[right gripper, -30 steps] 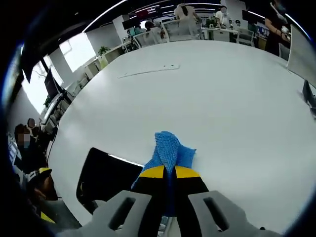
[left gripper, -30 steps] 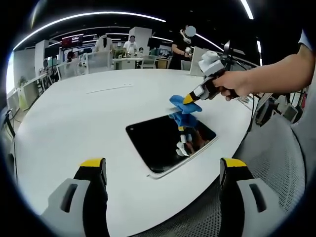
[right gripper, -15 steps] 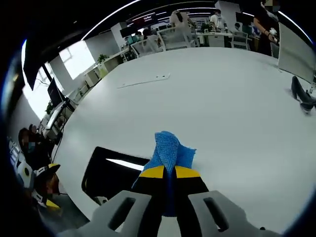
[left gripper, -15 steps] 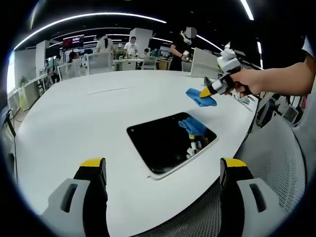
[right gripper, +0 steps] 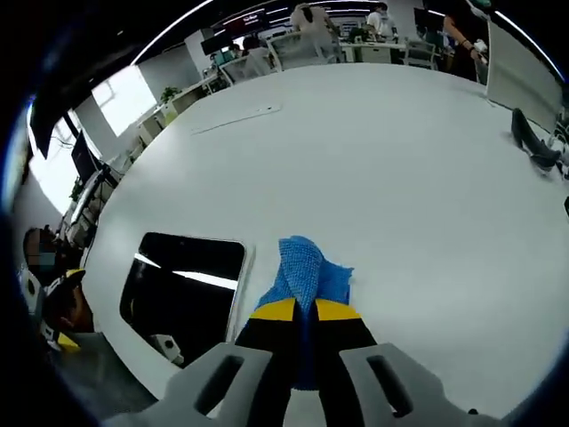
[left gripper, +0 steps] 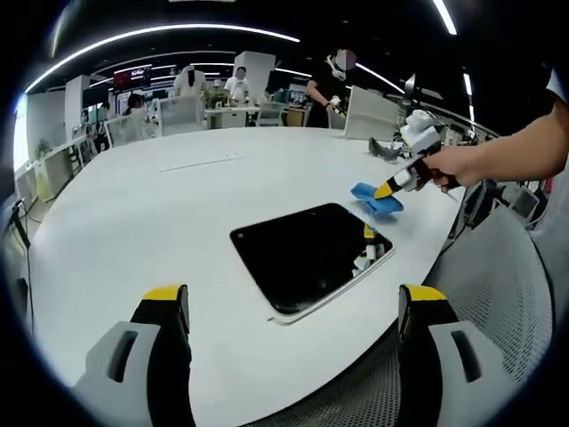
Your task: Wipe the mirror surface with the cleaning cloth until all visible marks leave the cleaned area.
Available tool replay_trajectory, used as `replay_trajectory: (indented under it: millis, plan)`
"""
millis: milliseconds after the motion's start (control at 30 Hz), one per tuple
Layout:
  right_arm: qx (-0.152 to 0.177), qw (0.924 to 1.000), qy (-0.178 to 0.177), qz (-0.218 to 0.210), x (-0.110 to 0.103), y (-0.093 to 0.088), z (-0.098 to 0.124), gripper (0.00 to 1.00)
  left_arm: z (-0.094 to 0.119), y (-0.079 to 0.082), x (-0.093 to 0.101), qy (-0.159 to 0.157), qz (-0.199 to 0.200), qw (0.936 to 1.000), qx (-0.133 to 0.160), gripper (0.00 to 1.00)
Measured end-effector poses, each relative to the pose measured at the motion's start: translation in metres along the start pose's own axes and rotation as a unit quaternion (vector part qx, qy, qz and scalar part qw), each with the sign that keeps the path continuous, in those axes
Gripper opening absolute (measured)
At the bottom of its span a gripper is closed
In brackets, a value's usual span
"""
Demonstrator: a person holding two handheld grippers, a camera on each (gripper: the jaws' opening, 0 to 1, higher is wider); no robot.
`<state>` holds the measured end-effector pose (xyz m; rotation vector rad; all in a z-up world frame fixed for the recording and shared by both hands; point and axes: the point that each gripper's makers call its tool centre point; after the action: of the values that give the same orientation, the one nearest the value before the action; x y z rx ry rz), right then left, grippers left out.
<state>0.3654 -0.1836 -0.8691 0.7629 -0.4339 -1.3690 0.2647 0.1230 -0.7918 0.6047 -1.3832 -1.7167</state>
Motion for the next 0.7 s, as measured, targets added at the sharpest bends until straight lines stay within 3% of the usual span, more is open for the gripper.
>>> replay_trajectory:
  millis: [67,100,200,367,567,633,700]
  plan:
    - [-0.012,0.9998,-0.003,0.013,0.001,-0.014,-0.005,0.00,0.000,0.000,-0.001,0.002,-0.001,1.0000,0.000,0.98]
    - [0.025,0.9989,0.020,0.036,-0.004,-0.002,-0.005,0.00,0.000,0.000,-0.001,0.002,0.000,1.0000,0.000,0.98]
    - [0.011,0.9998,0.000,0.016,-0.001,-0.006,-0.004,0.00,0.000,0.000,-0.001,0.002,-0.001,1.0000,-0.001,0.97]
    - [0.009,0.9995,0.010,0.029,-0.001,-0.005,-0.004,0.00,0.000,0.000,-0.001,0.001,-0.002,1.0000,0.000,0.97]
    - [0.008,0.9996,0.024,0.010,0.000,-0.005,-0.002,0.01,0.000,0.000,-0.003,0.007,-0.002,1.0000,0.000,0.97]
    - [0.007,0.9995,0.032,-0.002,-0.003,-0.005,-0.002,0.04,0.000,0.001,-0.005,0.010,-0.001,0.9999,0.005,0.97]
    - [0.027,0.9984,0.049,-0.002,-0.007,0.001,0.003,0.13,0.000,0.003,-0.005,0.011,0.001,0.9999,0.008,0.97]
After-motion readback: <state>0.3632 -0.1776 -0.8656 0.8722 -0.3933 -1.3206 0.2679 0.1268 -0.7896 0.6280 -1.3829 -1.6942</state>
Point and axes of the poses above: the point that each gripper's makers call its tool centre point, and the gripper's own axes: z roughly backward along the fingers, x roughly to its right, y roughly out of its top, and after that the axes turned 13 degrees about x, right-handed
